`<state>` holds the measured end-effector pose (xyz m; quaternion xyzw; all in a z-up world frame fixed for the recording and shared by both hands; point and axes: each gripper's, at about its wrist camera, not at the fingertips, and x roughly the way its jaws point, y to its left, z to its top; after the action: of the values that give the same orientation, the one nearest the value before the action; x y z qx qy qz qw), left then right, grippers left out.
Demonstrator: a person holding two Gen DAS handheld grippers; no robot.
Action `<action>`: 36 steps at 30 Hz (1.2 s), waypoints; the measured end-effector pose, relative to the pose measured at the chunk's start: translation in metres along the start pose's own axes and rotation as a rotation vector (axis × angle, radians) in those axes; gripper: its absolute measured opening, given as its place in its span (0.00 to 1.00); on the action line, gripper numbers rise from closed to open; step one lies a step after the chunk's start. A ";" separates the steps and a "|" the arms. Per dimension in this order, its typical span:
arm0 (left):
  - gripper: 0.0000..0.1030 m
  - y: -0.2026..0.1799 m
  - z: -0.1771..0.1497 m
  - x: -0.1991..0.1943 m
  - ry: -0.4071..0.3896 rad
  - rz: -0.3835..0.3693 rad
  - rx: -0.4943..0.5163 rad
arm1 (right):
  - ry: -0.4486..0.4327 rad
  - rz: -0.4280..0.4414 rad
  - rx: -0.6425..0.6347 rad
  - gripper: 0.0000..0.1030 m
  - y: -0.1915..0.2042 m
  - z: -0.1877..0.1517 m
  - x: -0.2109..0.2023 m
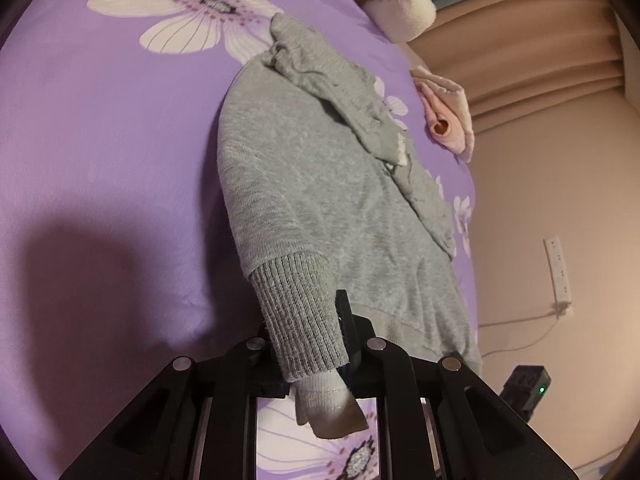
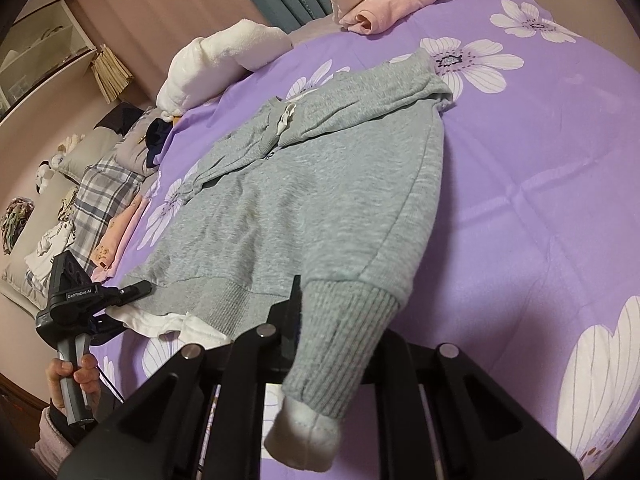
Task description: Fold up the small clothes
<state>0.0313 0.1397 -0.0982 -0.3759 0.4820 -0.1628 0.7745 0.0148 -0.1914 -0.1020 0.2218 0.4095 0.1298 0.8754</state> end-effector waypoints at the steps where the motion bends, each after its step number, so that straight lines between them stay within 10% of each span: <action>1: 0.13 -0.002 0.000 -0.001 -0.005 0.006 0.012 | -0.001 0.001 -0.001 0.12 0.000 0.000 0.000; 36: 0.09 -0.044 -0.013 -0.028 -0.051 -0.110 0.146 | -0.044 0.047 -0.004 0.12 0.010 -0.003 -0.031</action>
<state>0.0115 0.1222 -0.0519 -0.3484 0.4278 -0.2302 0.8016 -0.0078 -0.1945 -0.0787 0.2322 0.3844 0.1462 0.8814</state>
